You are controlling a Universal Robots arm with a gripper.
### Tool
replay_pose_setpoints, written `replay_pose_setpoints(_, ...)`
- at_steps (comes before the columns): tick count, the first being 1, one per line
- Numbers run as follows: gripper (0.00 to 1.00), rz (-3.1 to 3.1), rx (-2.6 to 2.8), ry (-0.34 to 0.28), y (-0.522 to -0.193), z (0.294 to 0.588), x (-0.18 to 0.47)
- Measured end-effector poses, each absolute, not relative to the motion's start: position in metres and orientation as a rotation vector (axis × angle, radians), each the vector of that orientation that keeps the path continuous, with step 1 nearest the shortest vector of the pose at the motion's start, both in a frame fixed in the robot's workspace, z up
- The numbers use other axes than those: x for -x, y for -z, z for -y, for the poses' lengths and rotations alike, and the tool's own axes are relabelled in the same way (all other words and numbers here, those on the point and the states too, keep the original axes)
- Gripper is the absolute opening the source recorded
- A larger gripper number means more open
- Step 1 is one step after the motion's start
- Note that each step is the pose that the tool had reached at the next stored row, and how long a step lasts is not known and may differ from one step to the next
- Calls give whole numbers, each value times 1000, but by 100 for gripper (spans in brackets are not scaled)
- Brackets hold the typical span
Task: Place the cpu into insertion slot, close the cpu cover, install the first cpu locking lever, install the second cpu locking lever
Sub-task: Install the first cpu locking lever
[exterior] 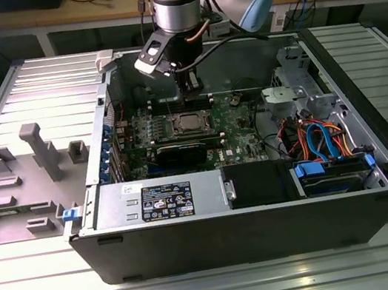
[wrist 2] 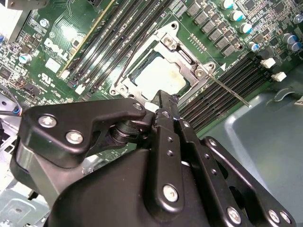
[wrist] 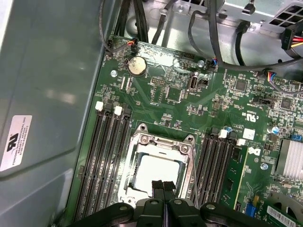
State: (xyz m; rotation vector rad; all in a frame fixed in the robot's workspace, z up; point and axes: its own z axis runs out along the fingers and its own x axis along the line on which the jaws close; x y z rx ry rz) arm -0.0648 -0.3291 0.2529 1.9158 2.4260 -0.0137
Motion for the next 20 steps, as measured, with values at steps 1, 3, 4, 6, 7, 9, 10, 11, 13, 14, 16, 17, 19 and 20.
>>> replay_pose_setpoints(1, 11, -2426, -1916, 14, -253, 329, 65)
replay_pose_setpoints(3, 11, -2426, -1916, 14, -253, 329, 65)
replay_pose_setpoints(4, 11, -2427, -1915, 14, -253, 329, 65)
replay_pose_setpoints(6, 11, -2435, -1904, 13, -253, 329, 65)
replay_pose_setpoints(7, 11, -2442, -1895, 13, -253, 329, 65)
replay_pose_setpoints(9, 11, -2464, -1867, 12, -253, 329, 65)
replay_pose_setpoints(10, 11, -2477, -1850, 12, -253, 329, 65)
replay_pose_setpoints(11, 11, -2489, -1833, 11, -253, 329, 65)
replay_pose_setpoints(13, 11, -2529, -1777, 9, -253, 329, 65)
replay_pose_setpoints(14, 11, -2553, -1743, 8, -253, 329, 65)
replay_pose_setpoints(16, 11, -2602, -1668, 6, -253, 329, 65)
replay_pose_setpoints(17, 11, -2622, -1636, 5, -253, 329, 65)
replay_pose_setpoints(19, 11, -2652, -1588, 4, -253, 329, 65)
replay_pose_setpoints(20, 11, -2655, -1581, 3, -253, 329, 65)
